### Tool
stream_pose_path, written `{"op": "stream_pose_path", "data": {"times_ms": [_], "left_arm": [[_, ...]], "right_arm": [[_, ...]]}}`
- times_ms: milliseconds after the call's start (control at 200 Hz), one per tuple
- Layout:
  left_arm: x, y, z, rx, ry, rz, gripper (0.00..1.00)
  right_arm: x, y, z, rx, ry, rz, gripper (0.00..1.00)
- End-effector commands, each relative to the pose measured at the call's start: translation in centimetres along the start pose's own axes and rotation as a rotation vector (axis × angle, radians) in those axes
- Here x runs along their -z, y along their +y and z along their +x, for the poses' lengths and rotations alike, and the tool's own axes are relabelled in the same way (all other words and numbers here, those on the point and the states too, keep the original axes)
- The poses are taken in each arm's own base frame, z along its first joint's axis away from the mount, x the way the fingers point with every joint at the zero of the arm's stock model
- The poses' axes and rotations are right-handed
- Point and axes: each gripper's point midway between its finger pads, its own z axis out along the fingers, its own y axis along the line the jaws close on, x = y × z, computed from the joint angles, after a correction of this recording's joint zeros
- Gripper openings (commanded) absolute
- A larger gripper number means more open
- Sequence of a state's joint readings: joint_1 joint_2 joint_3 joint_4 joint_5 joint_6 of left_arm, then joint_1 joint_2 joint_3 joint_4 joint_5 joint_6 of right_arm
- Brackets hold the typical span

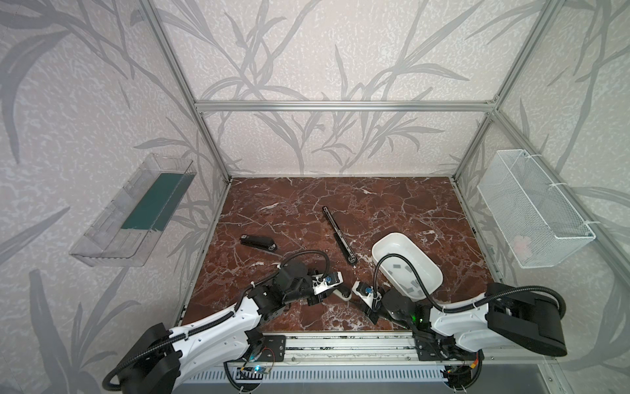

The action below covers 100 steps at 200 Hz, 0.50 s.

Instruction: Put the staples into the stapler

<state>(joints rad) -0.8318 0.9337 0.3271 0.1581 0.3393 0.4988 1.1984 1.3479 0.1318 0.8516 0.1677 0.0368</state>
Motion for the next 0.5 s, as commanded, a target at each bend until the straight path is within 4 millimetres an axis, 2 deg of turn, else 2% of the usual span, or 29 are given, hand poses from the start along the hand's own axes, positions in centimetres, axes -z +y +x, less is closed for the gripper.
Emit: {"op": "stream_pose_path", "data": {"times_ms": [0, 315, 430, 455, 495], "left_arm": [[-0.4, 0.1, -1.4, -0.102, -0.031, 0.004, 0.4], [-1.4, 0.2, -1.1, -0.144, 0.005, -0.011, 0.39], [-1.6, 0.2, -0.9, -0.146, 0.02, -0.006, 0.39], [-1.7, 0.2, -0.9, -0.148, 0.021, -0.006, 0.39], [-1.7, 0.3, -1.0, -0.148, 0.022, -0.009, 0.39]], "right_arm": [[-0.1, 0.3, -1.2, -0.019, -0.067, -0.006, 0.44], [-1.8, 0.1, -1.0, -0.039, -0.116, 0.019, 0.39], [-1.8, -0.1, -1.4, -0.053, -0.16, 0.028, 0.39], [-2.0, -0.3, -0.6, -0.056, -0.144, 0.039, 0.39], [-2.3, -0.5, -0.5, -0.056, -0.137, 0.051, 0.39]]}}
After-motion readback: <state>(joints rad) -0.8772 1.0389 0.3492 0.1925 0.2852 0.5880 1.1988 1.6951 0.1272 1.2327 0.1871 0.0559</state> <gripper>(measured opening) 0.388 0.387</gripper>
